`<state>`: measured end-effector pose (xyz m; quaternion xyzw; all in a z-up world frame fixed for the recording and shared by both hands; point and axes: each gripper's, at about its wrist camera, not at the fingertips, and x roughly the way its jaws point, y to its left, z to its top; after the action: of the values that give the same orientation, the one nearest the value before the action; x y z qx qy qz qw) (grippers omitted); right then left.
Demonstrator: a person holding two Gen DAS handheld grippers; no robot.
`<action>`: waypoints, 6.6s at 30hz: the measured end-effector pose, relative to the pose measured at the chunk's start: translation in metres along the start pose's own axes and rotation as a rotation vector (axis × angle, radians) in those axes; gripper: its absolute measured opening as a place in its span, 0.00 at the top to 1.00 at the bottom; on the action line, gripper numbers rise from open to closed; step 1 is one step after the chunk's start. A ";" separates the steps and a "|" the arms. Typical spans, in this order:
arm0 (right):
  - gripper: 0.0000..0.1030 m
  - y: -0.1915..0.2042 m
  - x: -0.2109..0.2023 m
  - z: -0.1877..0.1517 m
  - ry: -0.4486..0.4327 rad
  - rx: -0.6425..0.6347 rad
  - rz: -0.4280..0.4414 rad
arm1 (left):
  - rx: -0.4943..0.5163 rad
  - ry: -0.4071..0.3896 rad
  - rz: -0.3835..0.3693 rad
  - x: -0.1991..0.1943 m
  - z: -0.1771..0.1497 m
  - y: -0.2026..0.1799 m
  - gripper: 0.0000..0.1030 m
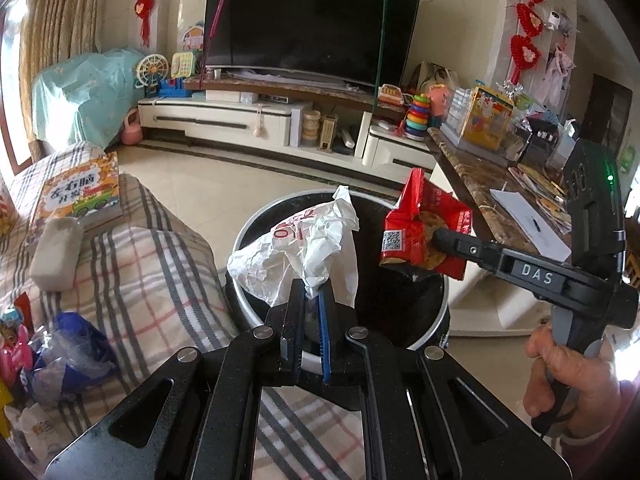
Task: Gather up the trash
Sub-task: 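Carry both bags over the black bin and open both grippers to drop them, then move both open grippers back over the remaining trash on the bed, then grasp the crumpled white wrapper with the left gripper while the right grasps the blue plastic bag, then carry the wrapper and blue bag over the black bin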
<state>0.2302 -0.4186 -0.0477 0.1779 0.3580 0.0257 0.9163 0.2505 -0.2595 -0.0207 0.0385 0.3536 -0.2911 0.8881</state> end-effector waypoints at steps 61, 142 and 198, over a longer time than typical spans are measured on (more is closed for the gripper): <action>0.10 0.169 0.034 -0.090 0.138 -0.179 0.219 | -0.357 -0.072 0.307 -0.158 -0.153 0.155 0.29; 0.49 0.106 0.002 -0.065 0.065 -0.165 0.147 | -0.203 -0.031 0.029 -0.097 -0.088 0.084 0.86; 0.46 0.017 0.027 0.000 0.052 -0.105 -0.054 | -0.050 0.065 0.021 0.024 0.004 0.019 0.86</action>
<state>0.2513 -0.3978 -0.0595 0.1192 0.3845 0.0244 0.9151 0.2772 -0.2564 -0.0357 0.0296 0.3889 -0.2714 0.8799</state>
